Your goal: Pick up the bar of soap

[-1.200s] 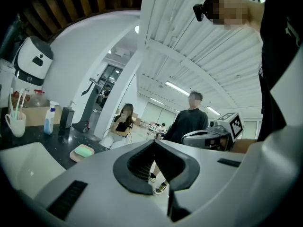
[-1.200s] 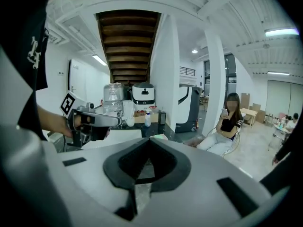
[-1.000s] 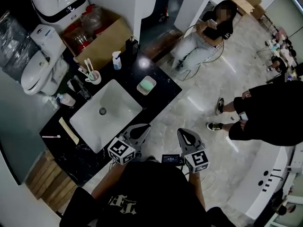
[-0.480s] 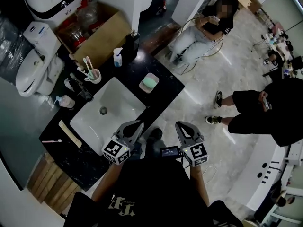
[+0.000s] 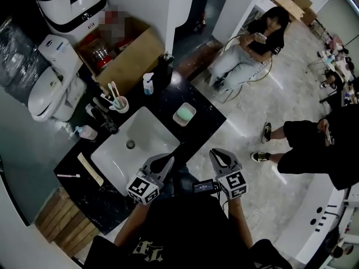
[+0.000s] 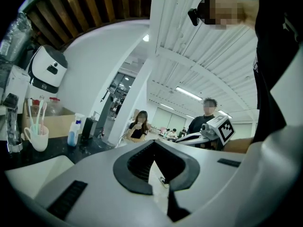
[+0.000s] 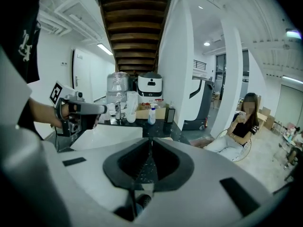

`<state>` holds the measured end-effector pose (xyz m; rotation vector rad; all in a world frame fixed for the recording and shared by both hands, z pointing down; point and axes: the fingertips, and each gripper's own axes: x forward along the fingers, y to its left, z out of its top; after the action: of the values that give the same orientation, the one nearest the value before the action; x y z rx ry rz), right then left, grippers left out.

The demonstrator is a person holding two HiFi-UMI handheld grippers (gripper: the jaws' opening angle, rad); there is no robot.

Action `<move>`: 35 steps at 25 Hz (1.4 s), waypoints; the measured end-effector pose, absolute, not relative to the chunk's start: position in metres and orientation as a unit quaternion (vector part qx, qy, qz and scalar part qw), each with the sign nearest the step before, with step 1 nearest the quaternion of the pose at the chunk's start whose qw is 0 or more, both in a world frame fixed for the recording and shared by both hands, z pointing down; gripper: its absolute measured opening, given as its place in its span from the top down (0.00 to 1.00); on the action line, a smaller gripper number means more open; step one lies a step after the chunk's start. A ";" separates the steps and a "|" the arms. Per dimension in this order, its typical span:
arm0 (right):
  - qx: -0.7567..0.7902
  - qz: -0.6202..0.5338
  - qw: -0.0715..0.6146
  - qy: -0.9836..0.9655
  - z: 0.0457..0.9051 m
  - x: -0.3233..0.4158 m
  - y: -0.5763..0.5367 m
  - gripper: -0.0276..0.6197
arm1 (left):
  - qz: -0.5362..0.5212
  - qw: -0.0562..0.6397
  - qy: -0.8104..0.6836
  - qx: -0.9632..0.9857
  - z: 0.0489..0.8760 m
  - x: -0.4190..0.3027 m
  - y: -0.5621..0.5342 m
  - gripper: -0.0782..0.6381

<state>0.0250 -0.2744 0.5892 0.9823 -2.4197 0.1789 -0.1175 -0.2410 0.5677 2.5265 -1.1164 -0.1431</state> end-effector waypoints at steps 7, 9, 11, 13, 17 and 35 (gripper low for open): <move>0.339 0.079 0.273 -0.897 0.618 0.020 -0.324 0.94 | -0.044 0.184 -0.422 0.887 0.566 -0.121 -0.269 0.88; 0.333 0.083 0.273 -0.899 0.625 0.017 -0.340 0.94 | -0.040 0.183 -0.426 0.885 0.566 -0.120 -0.276 0.88; 0.326 0.091 0.276 -0.900 0.635 0.013 -0.354 0.94 | -0.035 0.185 -0.431 0.882 0.568 -0.119 -0.283 0.88; 0.315 0.103 0.282 -0.900 0.646 0.007 -0.367 0.90 | -0.032 0.192 -0.438 0.878 0.572 -0.120 -0.289 0.88; 0.289 0.127 0.297 -0.901 0.670 -0.008 -0.389 0.78 | -0.030 0.192 -0.451 0.871 0.575 -0.122 -0.301 0.88; 0.221 0.133 0.414 -0.873 0.792 -0.069 -0.467 0.52 | -0.021 0.214 -0.492 0.844 0.591 -0.135 -0.328 0.88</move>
<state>-0.0695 -0.4674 0.7921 0.5562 -2.1945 0.3347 -0.1350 -0.3283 0.5905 2.3405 -1.3641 -0.0583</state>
